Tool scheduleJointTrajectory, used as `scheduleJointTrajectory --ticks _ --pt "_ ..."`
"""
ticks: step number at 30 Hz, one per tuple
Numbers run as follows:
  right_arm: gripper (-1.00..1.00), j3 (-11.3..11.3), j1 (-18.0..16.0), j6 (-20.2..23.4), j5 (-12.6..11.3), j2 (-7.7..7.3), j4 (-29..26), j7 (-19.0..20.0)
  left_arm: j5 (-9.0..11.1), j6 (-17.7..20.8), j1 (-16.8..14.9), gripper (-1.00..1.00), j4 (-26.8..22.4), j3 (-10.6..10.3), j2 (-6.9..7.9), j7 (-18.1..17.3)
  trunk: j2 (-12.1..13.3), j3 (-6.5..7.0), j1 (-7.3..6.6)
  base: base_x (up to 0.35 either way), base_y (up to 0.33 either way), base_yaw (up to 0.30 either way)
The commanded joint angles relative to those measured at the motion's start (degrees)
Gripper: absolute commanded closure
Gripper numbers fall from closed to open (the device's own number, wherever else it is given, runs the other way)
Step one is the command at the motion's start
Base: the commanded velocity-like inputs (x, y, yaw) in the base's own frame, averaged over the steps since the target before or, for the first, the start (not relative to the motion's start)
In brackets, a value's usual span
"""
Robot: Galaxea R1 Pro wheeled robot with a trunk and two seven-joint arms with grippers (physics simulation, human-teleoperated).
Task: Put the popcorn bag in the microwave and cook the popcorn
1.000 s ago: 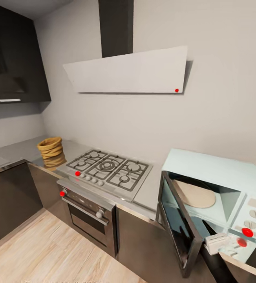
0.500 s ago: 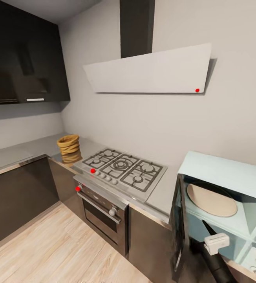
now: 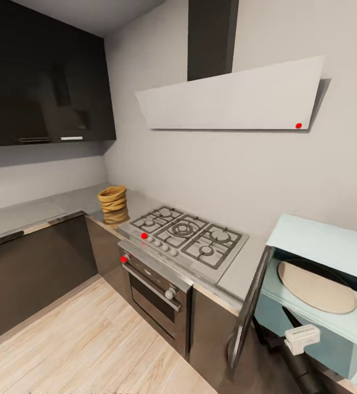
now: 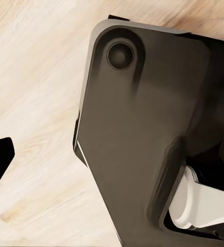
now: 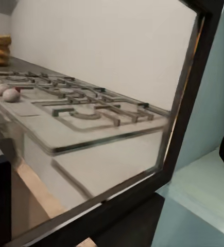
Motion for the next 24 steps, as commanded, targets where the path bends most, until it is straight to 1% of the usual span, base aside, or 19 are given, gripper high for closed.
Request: scheduleJointTrajectory --ticks 1,10,24 --pt "-1.0 -0.02 -0.01 -0.1 0.08 0.01 -0.04 0.44 0.01 -0.05 -0.03 -1.0 0.02 0.21 -0.02 0.12 -0.1 -0.1 0.03 0.0 0.0 0.103" --pt "-1.0 0.03 0.01 -0.1 0.08 0.01 -0.03 0.45 0.01 -0.05 -0.02 -1.0 0.02 0.21 -0.02 0.12 -0.1 -0.1 0.03 0.0 0.0 0.056" --pt "-1.0 -0.41 -0.01 -0.19 0.08 0.01 -0.04 0.34 0.01 -0.05 -0.02 -1.0 0.02 0.21 -0.02 0.12 -0.1 -0.1 0.03 0.0 0.0 0.004"
